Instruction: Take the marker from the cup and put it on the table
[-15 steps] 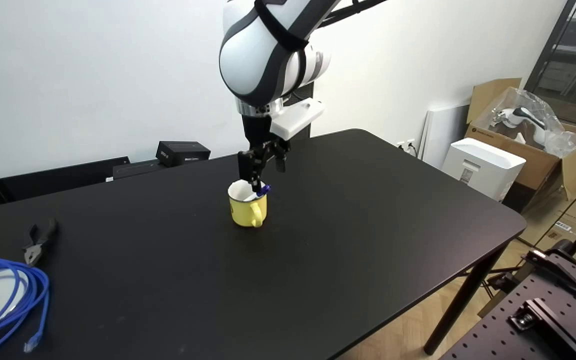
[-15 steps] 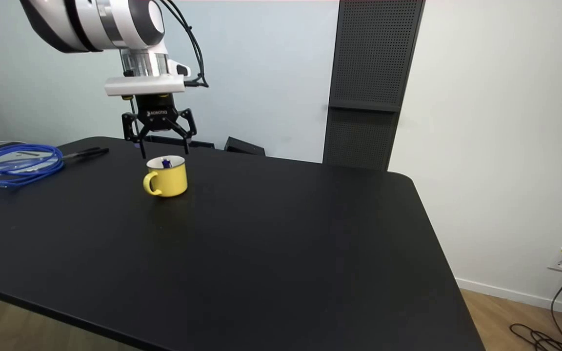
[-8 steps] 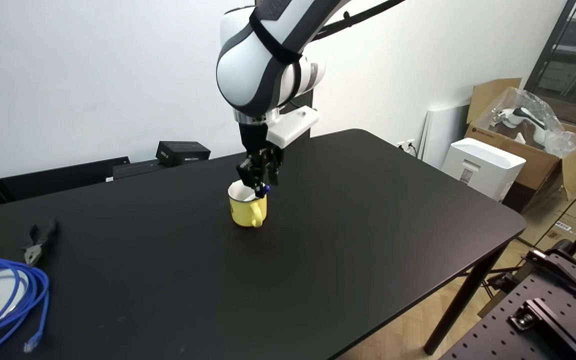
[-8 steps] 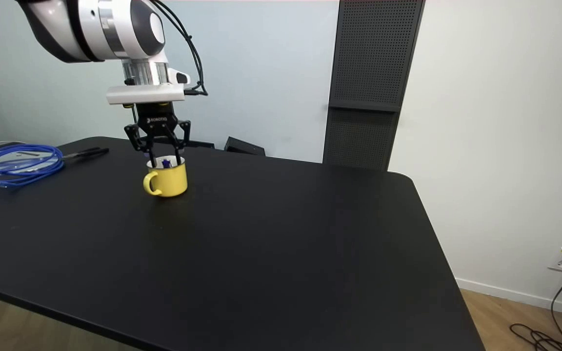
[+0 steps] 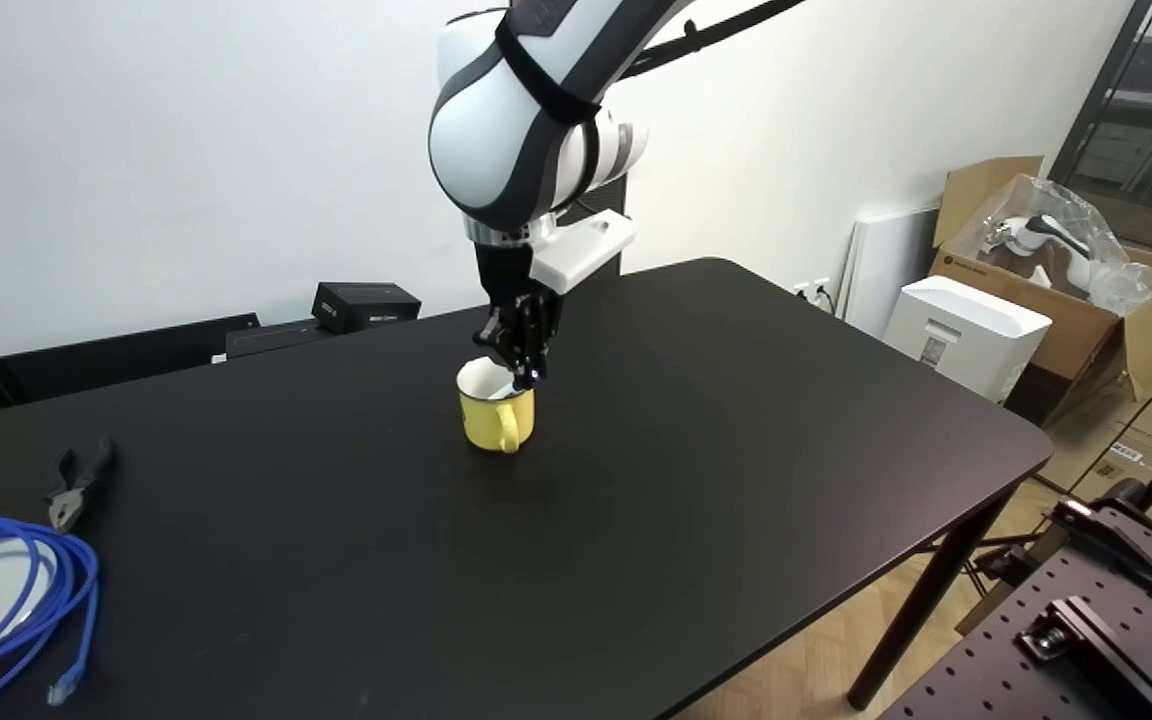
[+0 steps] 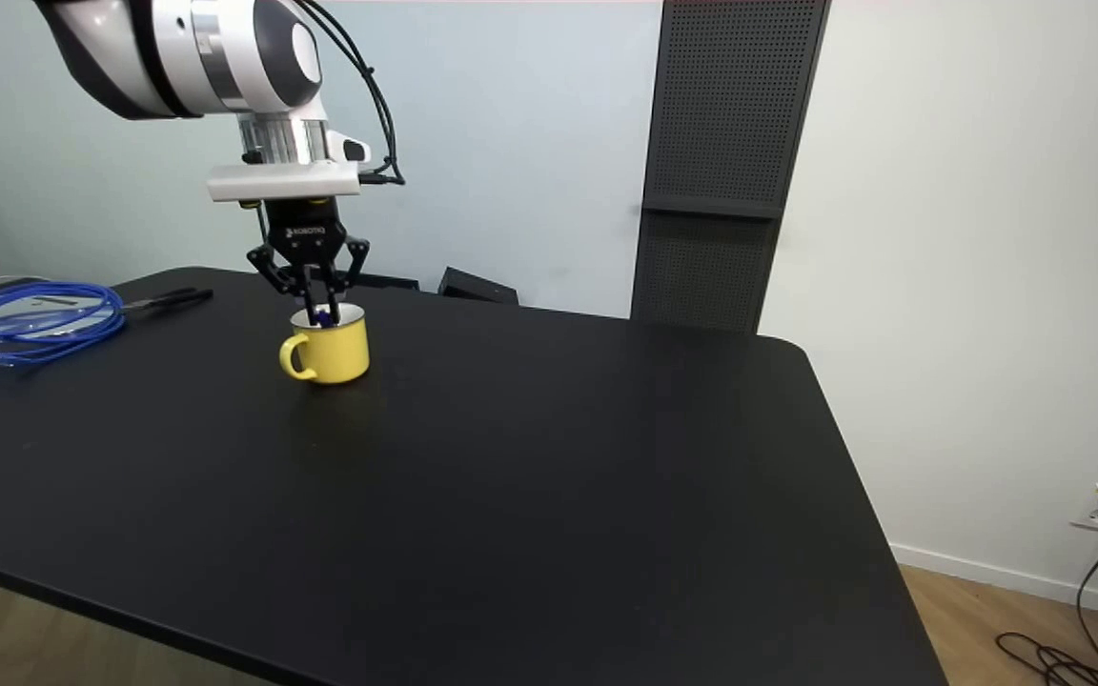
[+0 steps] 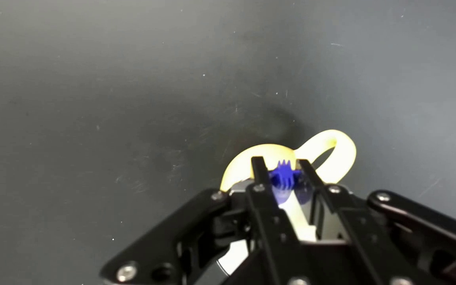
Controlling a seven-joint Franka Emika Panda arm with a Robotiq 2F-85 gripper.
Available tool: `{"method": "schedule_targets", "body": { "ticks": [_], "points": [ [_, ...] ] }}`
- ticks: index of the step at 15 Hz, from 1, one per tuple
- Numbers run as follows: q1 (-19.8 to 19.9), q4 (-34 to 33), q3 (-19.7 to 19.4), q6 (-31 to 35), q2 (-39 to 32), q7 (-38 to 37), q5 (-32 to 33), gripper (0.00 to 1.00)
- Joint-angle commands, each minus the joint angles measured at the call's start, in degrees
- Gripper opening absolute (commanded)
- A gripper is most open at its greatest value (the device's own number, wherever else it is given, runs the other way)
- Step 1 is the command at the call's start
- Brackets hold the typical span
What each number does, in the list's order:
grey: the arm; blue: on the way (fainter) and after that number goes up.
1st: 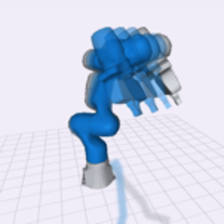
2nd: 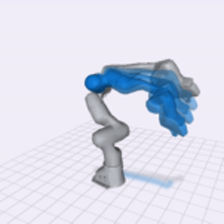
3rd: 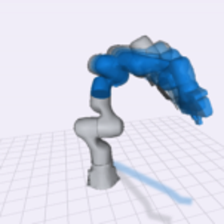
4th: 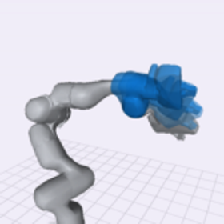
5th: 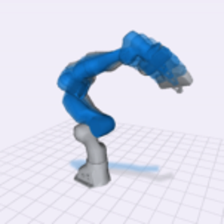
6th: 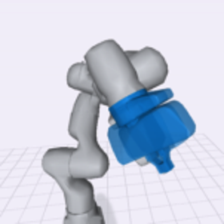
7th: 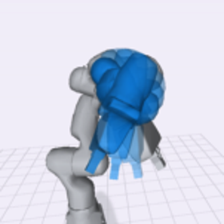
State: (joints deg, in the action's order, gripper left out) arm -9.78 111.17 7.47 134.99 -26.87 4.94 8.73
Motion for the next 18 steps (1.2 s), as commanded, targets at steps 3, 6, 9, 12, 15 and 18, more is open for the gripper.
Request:
{"method": "schedule_targets", "body": {
  "ticks": [3,6,9,12,15,18],
  "points": [
    [1.18,2.36,1.61,-3.34,5.72,3.41,-3.87,0.06],
    [1.11,5.55,1.75,-4.11,11.57,4.35,-4.3,0.06],
    [0.8,9.0,1.82,-3.53,17.65,4.27,-4.04,0.06],
    [0.47,11.95,2.22,-3.58,22.27,4.65,-4.09,0.06],
    [0.49,14.15,2.59,-3.71,23.86,6.82,-6.03,0.06],
    [0.72,15.61,2.72,-2.45,22.83,11.49,-9.32,0.06]
  ]
}}
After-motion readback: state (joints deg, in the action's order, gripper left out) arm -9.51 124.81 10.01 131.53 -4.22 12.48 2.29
